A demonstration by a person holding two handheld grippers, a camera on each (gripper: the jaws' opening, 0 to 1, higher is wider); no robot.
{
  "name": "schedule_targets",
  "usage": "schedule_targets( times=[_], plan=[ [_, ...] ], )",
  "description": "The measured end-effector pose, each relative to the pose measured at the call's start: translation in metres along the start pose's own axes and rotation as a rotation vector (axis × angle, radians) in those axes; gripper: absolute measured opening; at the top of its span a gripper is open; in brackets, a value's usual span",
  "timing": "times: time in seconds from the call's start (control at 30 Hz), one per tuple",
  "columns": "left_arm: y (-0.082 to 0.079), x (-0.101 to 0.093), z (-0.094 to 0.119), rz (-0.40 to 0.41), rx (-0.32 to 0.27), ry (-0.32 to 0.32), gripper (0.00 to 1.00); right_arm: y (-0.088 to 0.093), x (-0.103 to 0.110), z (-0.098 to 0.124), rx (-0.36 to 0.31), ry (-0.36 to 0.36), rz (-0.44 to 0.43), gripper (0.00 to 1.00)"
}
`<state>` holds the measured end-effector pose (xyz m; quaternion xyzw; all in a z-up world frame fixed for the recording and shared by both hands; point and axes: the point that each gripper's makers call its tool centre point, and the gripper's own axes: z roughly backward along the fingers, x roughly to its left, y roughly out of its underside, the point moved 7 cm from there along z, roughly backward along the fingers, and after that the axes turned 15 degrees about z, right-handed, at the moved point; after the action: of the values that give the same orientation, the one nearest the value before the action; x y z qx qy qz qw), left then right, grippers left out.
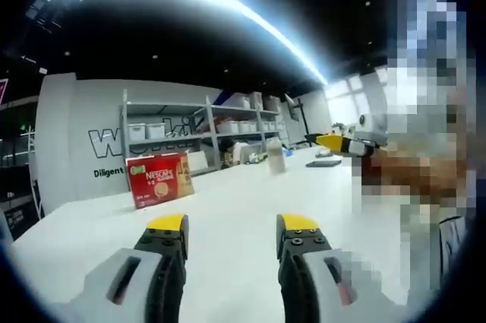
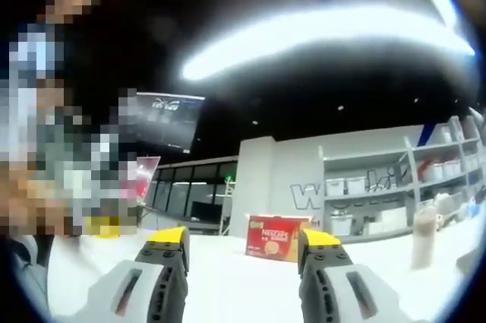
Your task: Tear open the coffee pouch, take out the coffee, and pour the coffee from the pouch into the cup
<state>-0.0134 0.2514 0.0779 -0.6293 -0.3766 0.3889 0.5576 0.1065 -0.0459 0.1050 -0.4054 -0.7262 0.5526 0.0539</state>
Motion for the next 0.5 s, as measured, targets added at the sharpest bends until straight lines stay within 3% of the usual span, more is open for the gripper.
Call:
schedule_targets(
  times=[0.5],
  plan=[
    [0.0006, 0.0026, -0.0004, 0.009, -0.008, 0.005, 0.49, 0.0028, 0.001, -0.0001, 0.015, -0.009, -0.002, 0.58]
  ],
)
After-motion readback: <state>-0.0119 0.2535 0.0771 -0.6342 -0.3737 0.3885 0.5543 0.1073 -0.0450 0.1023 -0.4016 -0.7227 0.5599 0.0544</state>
